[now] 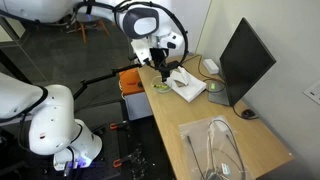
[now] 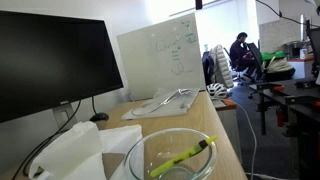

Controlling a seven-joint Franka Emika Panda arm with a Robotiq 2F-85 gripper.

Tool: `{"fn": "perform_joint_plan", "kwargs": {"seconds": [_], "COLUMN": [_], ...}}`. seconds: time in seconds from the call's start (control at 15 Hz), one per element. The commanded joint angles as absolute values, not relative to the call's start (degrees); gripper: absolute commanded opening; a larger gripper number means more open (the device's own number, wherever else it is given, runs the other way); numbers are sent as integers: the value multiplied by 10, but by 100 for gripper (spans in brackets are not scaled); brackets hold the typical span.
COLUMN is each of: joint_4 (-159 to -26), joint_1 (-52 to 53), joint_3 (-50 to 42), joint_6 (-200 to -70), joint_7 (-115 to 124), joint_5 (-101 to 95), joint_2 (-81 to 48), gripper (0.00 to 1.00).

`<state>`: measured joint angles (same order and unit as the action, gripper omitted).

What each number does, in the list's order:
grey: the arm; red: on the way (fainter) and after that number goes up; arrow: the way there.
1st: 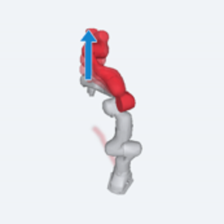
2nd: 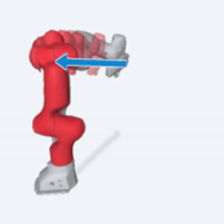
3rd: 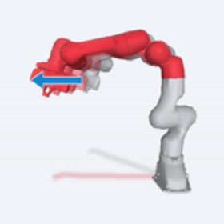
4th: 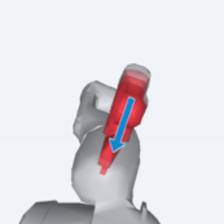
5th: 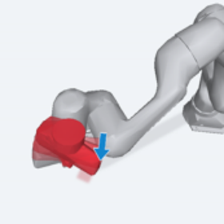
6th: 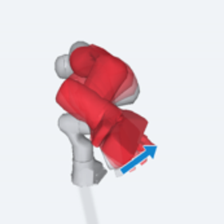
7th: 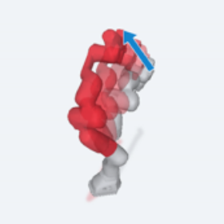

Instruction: Remove the yellow pen from the bowl

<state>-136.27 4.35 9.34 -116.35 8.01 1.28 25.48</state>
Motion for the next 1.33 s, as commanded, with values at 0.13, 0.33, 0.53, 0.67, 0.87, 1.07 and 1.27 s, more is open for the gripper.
{"fn": "perform_joint_plan", "kwargs": {"seconds": [0.13, 0.33, 0.53, 0.67, 0.87, 1.07, 1.27], "joint_4": [-1361, -1361, -1350, -1338, -1322, -1271, -1193], "joint_1": [49, 49, 57, 69, 85, 105, 137], "joint_3": [89, 89, 93, 99, 121, 139, 136], "joint_6": [-1162, -1162, -1173, -1183, -1261, -1294, -1282], "joint_7": [82, 82, 89, 90, 112, 167, 188], "joint_5": [10, 10, 32, 53, 69, 54, 50], "joint_2": [254, 254, 216, 169, 67, -63, -177], "gripper": [100, 100, 100, 100, 100, 100, 100]}}
